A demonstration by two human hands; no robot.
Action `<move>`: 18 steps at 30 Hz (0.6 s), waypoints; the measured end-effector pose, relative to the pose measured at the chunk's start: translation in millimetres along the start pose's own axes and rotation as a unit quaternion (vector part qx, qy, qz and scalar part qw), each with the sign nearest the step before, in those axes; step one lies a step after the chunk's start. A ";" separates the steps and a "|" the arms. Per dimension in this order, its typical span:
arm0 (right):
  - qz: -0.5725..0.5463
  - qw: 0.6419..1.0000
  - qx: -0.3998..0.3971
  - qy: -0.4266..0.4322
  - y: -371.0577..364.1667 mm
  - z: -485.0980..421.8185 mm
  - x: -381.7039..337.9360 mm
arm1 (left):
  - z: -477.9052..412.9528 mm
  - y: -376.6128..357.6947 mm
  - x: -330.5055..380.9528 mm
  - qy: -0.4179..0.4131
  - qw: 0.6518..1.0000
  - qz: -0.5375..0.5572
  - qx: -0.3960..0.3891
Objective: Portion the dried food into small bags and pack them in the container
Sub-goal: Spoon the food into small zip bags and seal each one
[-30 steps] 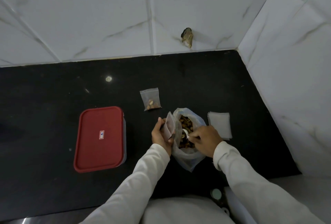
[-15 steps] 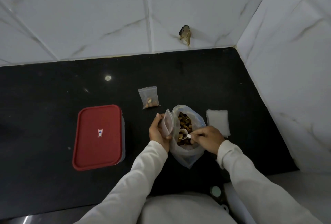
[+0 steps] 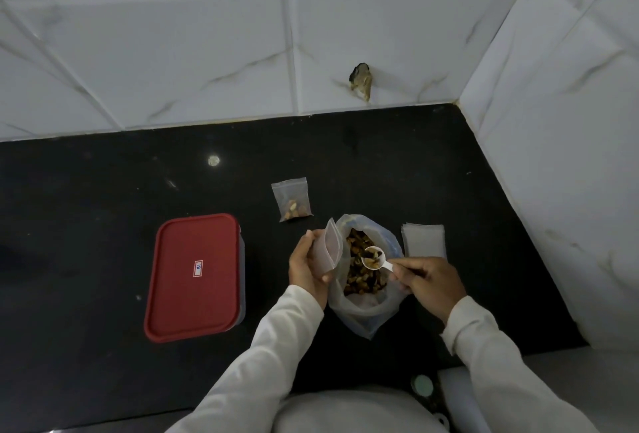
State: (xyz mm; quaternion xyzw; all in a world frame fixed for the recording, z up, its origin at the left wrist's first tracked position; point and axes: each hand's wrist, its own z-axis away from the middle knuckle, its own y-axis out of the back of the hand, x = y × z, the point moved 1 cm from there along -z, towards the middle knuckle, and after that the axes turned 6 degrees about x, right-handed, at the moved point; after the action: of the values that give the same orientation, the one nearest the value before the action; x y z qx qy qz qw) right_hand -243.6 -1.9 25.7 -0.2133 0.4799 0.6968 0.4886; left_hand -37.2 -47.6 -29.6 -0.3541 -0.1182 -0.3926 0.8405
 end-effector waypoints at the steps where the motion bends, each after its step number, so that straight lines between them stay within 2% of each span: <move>1: -0.004 1.000 0.018 0.008 1.4 1.9 -3.1 | -0.7 0.5 0.0 0.002 1.000 0.001 0.004; 4: -0.028 0.997 0.052 0.052 4.8 10.0 -18.2 | 1.3 -0.8 1.3 0.006 1.000 0.007 0.012; 7: -0.088 0.990 0.048 0.096 6.0 21.7 -41.4 | 3.8 -3.2 2.5 0.014 0.999 0.010 0.029; 11: -0.110 0.985 0.028 0.133 -0.3 30.6 -67.2 | 5.5 -3.7 3.9 0.019 0.999 0.008 0.045; 15: -0.070 0.983 0.027 0.165 -7.7 30.5 -77.1 | 6.3 -4.2 5.0 0.017 0.999 0.019 0.044; 18: 0.031 0.976 0.053 0.209 -14.5 23.3 -77.6 | 3.3 -3.1 5.9 0.004 0.999 0.003 0.042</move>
State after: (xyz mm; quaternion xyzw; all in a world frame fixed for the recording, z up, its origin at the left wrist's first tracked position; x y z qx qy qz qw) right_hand -193.2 -17.6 88.9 -0.3125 0.6140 0.6253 0.3664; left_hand -35.3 -50.1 -22.9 -0.3169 -0.1303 -0.3861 0.8565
